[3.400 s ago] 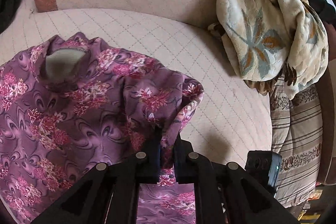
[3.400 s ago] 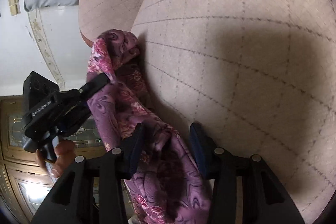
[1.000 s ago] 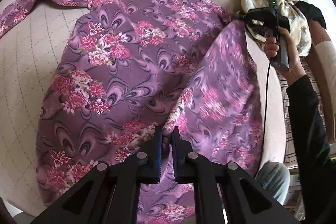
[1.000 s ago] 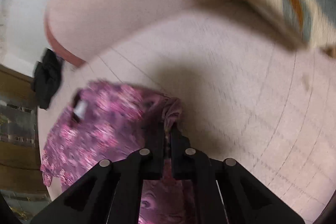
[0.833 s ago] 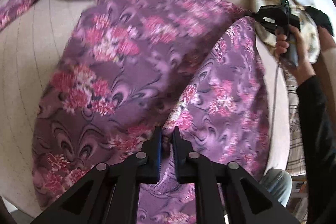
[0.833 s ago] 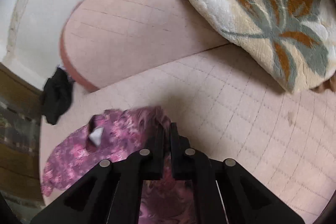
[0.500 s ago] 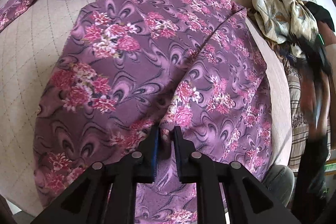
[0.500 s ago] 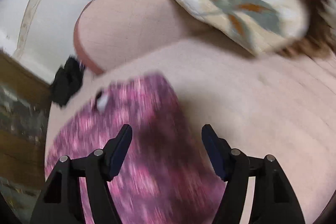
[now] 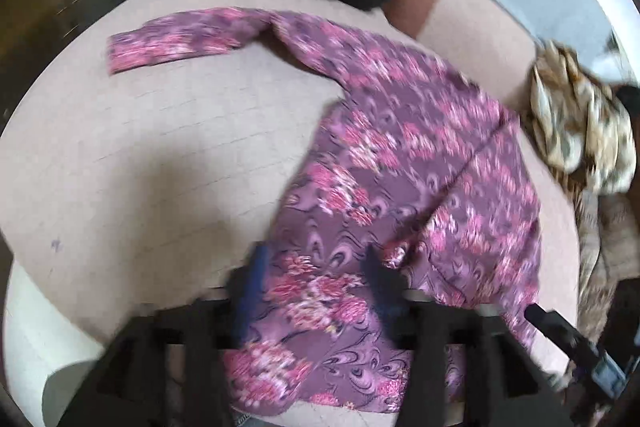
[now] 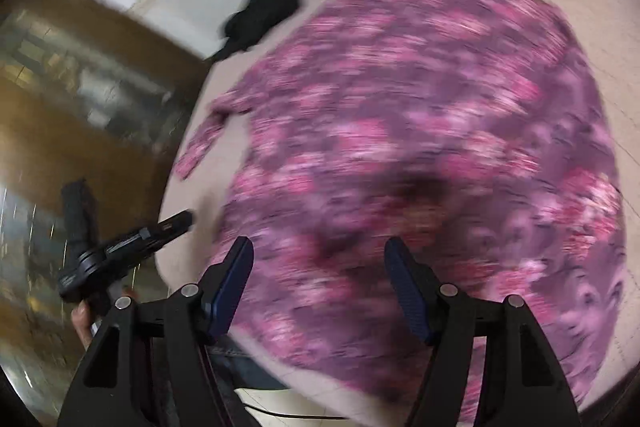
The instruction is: Fold small clothes
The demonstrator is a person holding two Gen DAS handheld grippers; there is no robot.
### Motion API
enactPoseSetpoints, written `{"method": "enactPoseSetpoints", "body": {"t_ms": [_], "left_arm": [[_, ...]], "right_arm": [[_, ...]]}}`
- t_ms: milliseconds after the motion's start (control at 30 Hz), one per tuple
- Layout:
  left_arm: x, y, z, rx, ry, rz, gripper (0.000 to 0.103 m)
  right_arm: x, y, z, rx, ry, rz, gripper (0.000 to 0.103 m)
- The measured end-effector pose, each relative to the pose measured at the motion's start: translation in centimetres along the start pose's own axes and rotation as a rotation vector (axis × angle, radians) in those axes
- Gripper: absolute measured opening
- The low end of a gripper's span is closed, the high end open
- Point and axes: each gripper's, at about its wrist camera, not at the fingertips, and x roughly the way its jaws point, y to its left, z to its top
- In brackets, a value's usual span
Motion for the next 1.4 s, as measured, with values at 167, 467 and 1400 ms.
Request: {"method": "enactPoseSetpoints", "body": {"t_ms": [167, 467, 1400], "left_arm": [[-0.6, 4.5, 3.0, -0.227, -0.006, -0.065, 0.079], [3.1, 19.5, 13.7, -0.804, -0.051, -0.057, 0.079], [-2.9, -6.9, 14.6, 0.341, -0.385, -0.067, 0.007]], "right_arm": [[-1.4, 6.0, 2.4, -0.119, -0.045, -0.024, 0.079], [5.0, 15.4, 9.8, -0.333, 0.034, -0.035, 0.079], [9.8, 4.0, 21.0, -0.013, 0.011, 0.086, 0.079]]}}
